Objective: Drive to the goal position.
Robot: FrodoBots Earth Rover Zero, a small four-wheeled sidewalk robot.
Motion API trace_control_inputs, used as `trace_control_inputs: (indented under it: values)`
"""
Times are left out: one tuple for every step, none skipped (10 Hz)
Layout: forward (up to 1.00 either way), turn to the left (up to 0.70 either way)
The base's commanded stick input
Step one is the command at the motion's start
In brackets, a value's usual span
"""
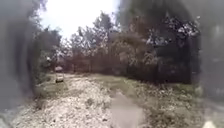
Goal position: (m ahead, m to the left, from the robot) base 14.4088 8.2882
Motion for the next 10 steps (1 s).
trace_control_inputs:
  values:
    - [0.7, 0.35]
    - [0.7, 0.35]
    - [0.7, 0.0]
    - [0.7, 0.0]
    - [0.7, 0.0]
    - [0.7, 0.0]
    - [0.7, 0.0]
    - [0.7, 0.0]
    - [0.7, 0.0]
    - [0.7, 0.0]
